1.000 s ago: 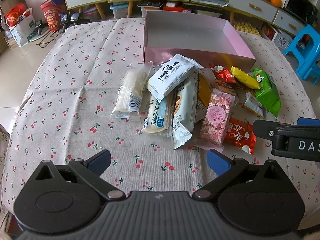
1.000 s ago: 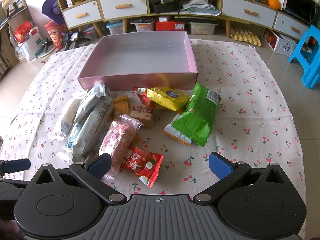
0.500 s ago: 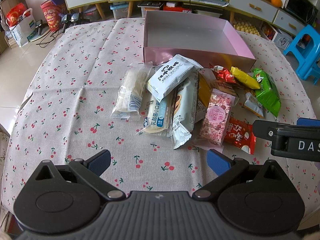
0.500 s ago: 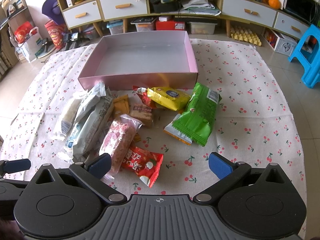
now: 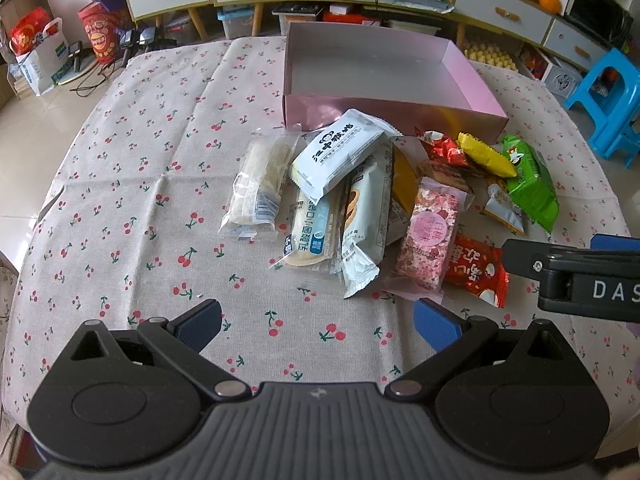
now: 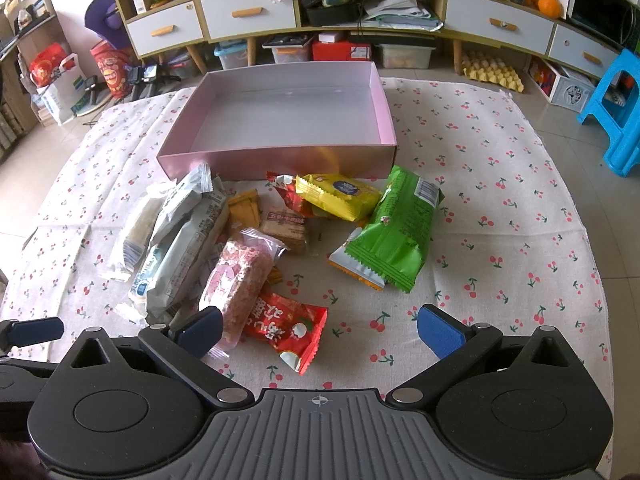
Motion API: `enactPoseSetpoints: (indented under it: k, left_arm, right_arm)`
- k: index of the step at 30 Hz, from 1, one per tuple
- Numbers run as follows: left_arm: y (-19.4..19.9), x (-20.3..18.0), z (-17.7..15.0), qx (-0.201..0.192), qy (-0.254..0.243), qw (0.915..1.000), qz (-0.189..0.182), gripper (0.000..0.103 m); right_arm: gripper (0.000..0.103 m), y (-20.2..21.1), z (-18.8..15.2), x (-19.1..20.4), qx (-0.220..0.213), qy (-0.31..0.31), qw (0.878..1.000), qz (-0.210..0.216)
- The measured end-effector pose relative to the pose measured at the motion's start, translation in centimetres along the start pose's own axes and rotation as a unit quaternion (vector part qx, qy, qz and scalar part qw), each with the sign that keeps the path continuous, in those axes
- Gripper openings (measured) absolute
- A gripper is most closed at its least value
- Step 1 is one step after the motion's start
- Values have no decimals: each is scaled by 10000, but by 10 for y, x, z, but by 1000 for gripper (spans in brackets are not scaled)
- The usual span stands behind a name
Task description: Organize snacks
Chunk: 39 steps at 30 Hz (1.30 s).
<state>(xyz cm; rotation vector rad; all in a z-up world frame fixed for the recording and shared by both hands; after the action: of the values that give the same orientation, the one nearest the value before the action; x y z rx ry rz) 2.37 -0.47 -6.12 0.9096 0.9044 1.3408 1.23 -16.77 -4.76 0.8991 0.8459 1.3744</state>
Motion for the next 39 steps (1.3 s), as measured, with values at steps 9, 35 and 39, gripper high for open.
enactPoseSetpoints:
  k: [9,35,39]
  left_arm:
    - [6,2,8,-92,-101,9999,-31,102]
    - [-30,18,92,-631,-1382,9774,-1473,80]
    - [-41,17,101,-584,-1289,9705,-1954,71]
  right_arm:
    - [103,6,11,-3,-150,-124,9998,102]
    - [102,-37,82,-44,291,-1123,9795,1645]
    - [102,-51,88,-52,473,-1812,9624,1967]
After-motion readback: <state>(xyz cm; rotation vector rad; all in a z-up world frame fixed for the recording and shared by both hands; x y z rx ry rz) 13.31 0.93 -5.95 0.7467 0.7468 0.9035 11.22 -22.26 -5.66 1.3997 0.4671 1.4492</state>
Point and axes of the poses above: each gripper's, at about its wrist camera, not at the fingertips, and y roughly against the way its jaws point, x to its left, z to its top, the point moved 6 cm from there along -y, roughly the way its jaws point, and after that the axes turned 5 degrees about x, right-handed, at the moved point
